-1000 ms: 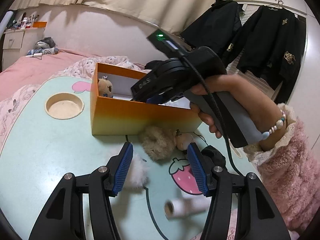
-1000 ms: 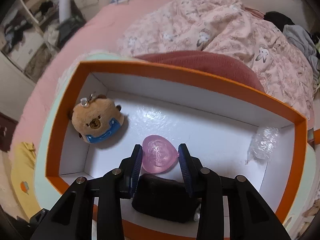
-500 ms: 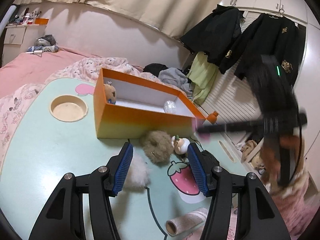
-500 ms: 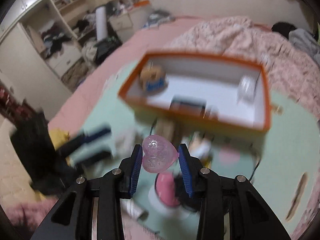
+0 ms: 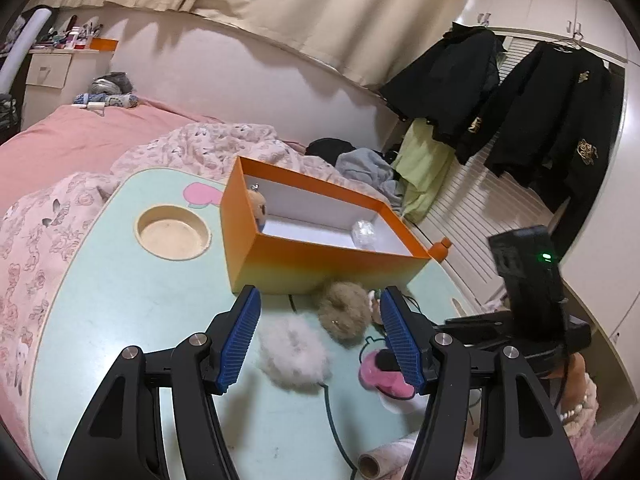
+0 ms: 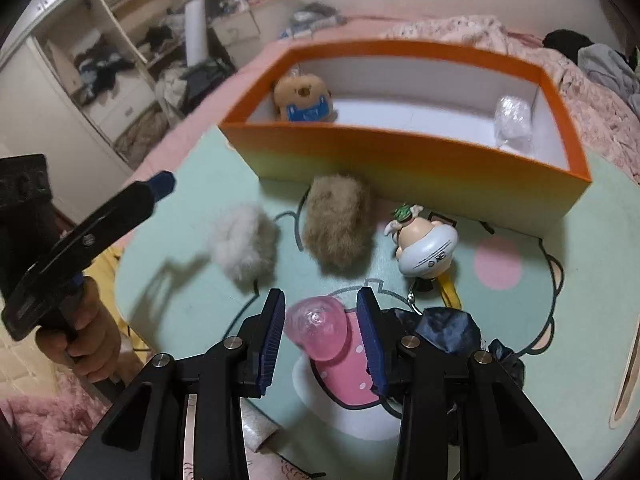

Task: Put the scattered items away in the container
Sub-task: 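Carry the pink heart out and set it on the table, right tool, then reach into the box and grasp the brown bear keychain with the left tool, then lift the bear keychain out with the left tool while the right tool reaches into the box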

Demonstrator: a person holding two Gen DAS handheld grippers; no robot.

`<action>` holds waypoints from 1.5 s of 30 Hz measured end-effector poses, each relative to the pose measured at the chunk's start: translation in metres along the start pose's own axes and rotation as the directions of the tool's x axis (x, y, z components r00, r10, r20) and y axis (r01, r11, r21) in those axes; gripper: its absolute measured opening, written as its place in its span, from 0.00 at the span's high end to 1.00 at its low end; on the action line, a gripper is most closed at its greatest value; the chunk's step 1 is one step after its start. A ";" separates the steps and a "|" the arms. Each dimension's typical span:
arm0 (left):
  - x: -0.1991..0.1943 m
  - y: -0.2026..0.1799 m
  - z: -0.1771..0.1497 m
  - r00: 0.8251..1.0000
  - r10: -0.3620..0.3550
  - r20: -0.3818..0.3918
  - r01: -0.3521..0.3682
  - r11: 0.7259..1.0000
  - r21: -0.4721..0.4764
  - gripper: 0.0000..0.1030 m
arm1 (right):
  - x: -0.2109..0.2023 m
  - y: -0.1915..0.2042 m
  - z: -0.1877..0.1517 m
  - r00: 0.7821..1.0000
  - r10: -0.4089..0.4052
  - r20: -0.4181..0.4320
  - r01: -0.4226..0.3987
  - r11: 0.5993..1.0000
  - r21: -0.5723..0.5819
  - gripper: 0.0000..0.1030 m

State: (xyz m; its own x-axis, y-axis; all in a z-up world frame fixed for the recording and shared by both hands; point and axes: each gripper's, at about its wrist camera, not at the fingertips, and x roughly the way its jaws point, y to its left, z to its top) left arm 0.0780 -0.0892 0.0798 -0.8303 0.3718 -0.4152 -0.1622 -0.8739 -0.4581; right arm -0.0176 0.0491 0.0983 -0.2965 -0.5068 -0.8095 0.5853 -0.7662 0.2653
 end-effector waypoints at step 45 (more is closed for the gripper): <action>0.219 -0.028 0.083 0.595 0.697 -0.401 -0.309 0.659 0.686 0.64 | -0.040 -0.003 -0.065 0.930 0.224 0.292 -0.262 0.960 0.097 0.42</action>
State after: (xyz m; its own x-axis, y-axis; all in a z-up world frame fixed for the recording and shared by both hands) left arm -0.1435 -0.0089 0.0667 -0.3935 -0.2624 -0.8811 -0.2157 -0.9053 0.3659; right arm 0.0414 0.0975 0.0959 -0.3650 -0.7583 -0.5401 0.5667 -0.6412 0.5174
